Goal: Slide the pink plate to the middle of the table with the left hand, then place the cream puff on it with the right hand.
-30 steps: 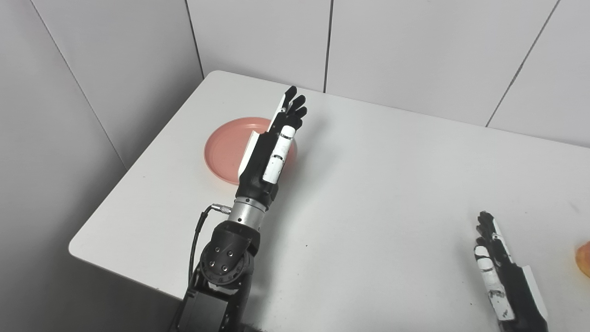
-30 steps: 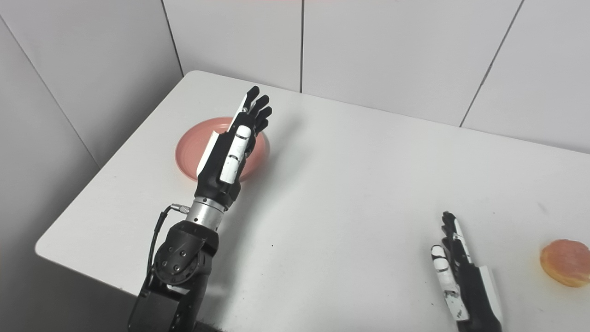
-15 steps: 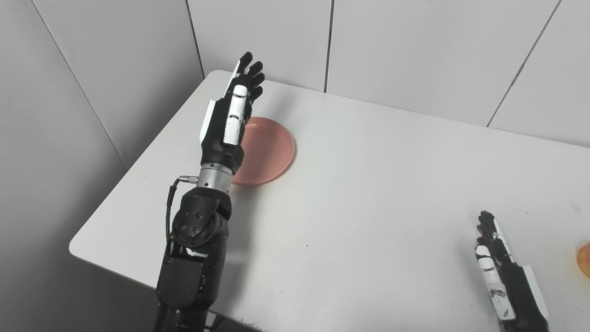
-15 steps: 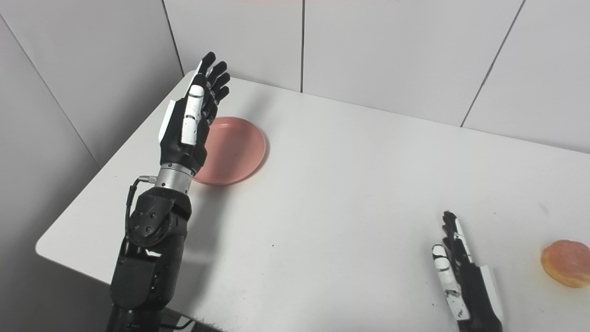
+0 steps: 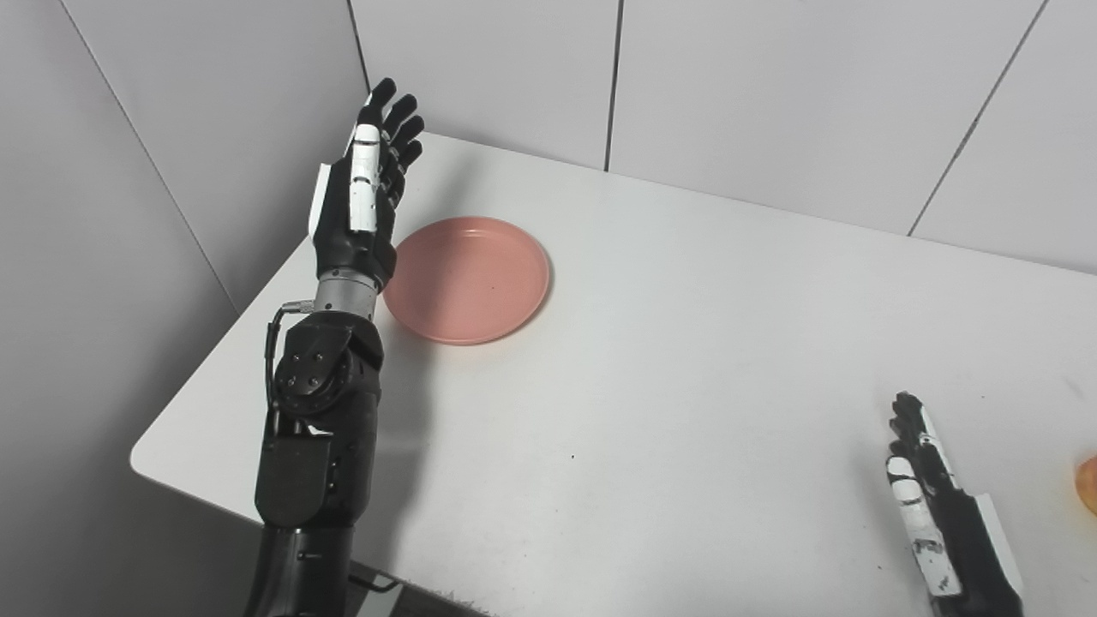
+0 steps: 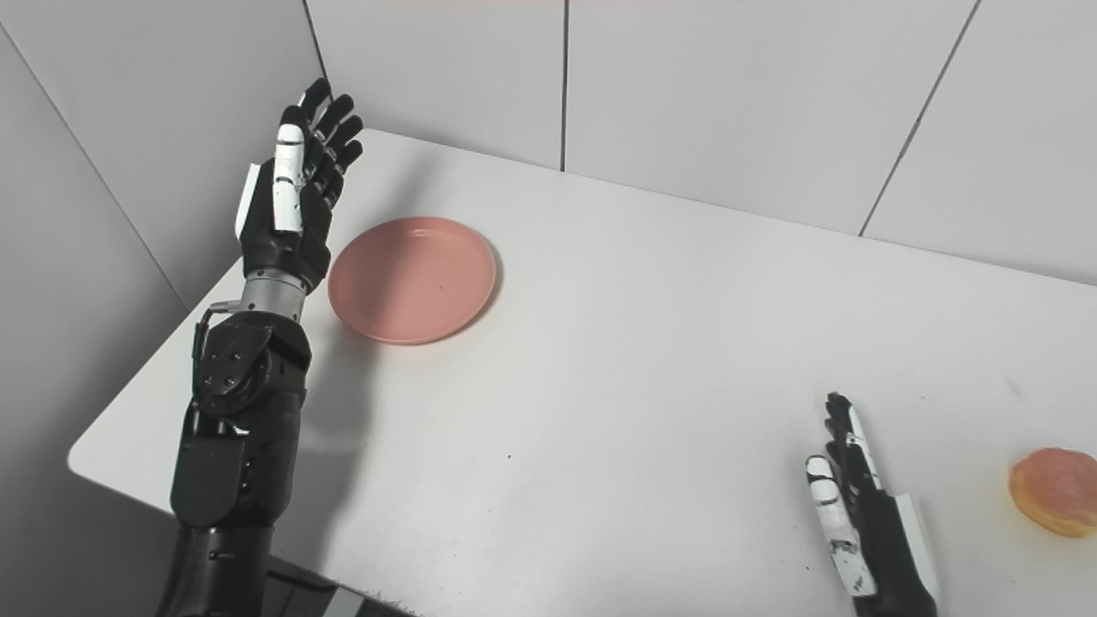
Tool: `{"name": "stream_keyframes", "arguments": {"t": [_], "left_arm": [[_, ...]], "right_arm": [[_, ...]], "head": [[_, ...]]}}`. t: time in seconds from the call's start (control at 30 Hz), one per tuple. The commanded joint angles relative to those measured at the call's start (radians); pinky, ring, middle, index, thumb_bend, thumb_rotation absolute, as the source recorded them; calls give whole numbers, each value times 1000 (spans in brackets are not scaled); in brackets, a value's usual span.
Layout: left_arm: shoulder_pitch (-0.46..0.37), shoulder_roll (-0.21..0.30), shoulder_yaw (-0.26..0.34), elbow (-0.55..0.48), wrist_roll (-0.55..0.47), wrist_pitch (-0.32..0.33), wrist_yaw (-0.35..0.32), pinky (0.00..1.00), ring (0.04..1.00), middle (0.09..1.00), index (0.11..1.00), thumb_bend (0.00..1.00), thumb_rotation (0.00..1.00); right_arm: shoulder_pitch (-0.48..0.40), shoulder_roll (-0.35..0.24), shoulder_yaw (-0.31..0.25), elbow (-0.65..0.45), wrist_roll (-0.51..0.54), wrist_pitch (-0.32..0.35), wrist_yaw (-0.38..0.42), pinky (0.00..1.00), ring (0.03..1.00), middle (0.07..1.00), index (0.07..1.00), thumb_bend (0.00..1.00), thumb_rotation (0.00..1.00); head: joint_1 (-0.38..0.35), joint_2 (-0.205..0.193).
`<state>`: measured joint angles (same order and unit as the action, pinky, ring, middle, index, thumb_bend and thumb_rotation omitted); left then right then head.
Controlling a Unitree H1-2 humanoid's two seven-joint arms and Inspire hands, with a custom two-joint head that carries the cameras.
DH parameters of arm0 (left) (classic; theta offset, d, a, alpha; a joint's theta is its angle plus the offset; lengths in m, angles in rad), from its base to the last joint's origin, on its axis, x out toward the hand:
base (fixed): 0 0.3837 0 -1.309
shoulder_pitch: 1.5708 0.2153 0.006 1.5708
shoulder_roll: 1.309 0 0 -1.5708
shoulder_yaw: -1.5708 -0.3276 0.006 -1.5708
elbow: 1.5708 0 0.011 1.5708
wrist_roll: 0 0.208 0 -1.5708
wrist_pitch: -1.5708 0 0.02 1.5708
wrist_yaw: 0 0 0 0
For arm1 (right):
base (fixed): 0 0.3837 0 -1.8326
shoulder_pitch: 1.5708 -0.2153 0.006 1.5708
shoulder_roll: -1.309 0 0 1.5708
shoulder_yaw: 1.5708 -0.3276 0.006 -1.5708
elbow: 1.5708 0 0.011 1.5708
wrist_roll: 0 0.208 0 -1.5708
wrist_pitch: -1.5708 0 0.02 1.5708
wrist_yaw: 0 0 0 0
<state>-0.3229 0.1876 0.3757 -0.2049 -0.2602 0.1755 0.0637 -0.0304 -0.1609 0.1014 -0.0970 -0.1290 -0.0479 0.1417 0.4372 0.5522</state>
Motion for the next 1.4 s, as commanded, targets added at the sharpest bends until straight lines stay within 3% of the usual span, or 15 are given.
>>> {"name": "stream_keyframes", "arguments": {"t": [0.0,0.27,0.77,1.37], "left_arm": [[-42,32,12,-4,-7,-23,9,933,910,916,910,455,1000],[-57,70,63,65,-54,-27,11,843,882,899,890,429,1000],[-66,122,124,209,-135,-15,10,884,879,878,876,430,1000],[-74,145,140,383,-176,-42,-27,912,891,894,892,400,1000]], "right_arm": [[8,-4,-3,13,10,7,4,1000,1000,989,985,134,1000],[6,-7,-3,19,18,-1,6,1000,1000,991,986,130,1000],[9,-14,-2,15,15,-7,5,1000,1000,994,988,123,1000],[10,-18,-2,8,21,-10,6,1000,999,993,986,156,1000]], "head": [[-1,2],[0,4],[7,16],[7,30]]}}
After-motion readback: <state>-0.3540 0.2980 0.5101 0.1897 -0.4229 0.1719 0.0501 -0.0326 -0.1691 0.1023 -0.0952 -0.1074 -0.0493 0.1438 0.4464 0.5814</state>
